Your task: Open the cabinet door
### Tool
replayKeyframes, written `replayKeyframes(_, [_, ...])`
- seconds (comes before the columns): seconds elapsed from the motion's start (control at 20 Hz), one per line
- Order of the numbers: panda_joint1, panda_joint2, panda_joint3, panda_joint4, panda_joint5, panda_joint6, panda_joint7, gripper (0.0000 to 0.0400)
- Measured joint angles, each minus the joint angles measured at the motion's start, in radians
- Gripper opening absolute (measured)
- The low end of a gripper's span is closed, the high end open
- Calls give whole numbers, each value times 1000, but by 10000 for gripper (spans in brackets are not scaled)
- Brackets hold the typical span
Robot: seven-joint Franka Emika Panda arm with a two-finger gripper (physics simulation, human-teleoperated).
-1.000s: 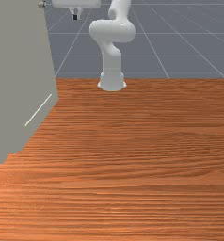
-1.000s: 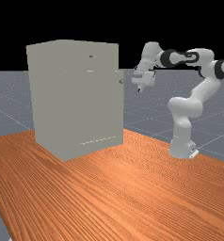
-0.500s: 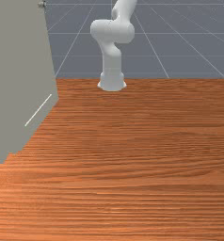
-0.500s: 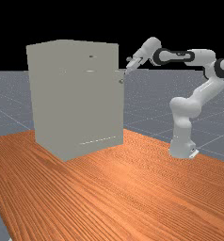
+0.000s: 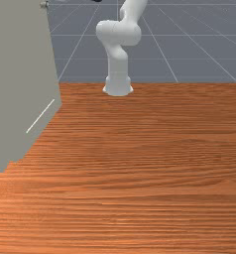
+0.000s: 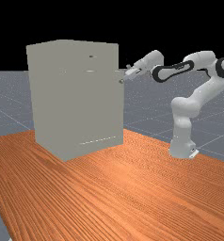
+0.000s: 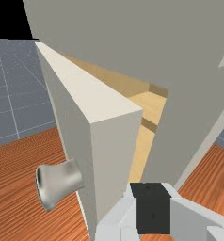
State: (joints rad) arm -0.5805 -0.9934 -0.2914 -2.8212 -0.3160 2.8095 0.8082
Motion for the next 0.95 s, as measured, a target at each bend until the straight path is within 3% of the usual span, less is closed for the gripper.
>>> replayKeyframes(0.2, [-9, -16, 41, -20, 10, 9, 43, 0])
replayKeyframes(0.4, [-15, -92, 174, -75, 21, -4, 141, 0])
replayKeyframes(0.5, [4, -135, 281, -101, 26, -6, 204, 62])
replayKeyframes(0.65, [44, -148, 408, -107, 33, 5, 274, 85])
replayKeyframes(0.9, [67, -139, 522, -123, 39, 16, 346, 391])
replayKeyframes(0.95, [73, -140, 547, -123, 43, 22, 368, 319])
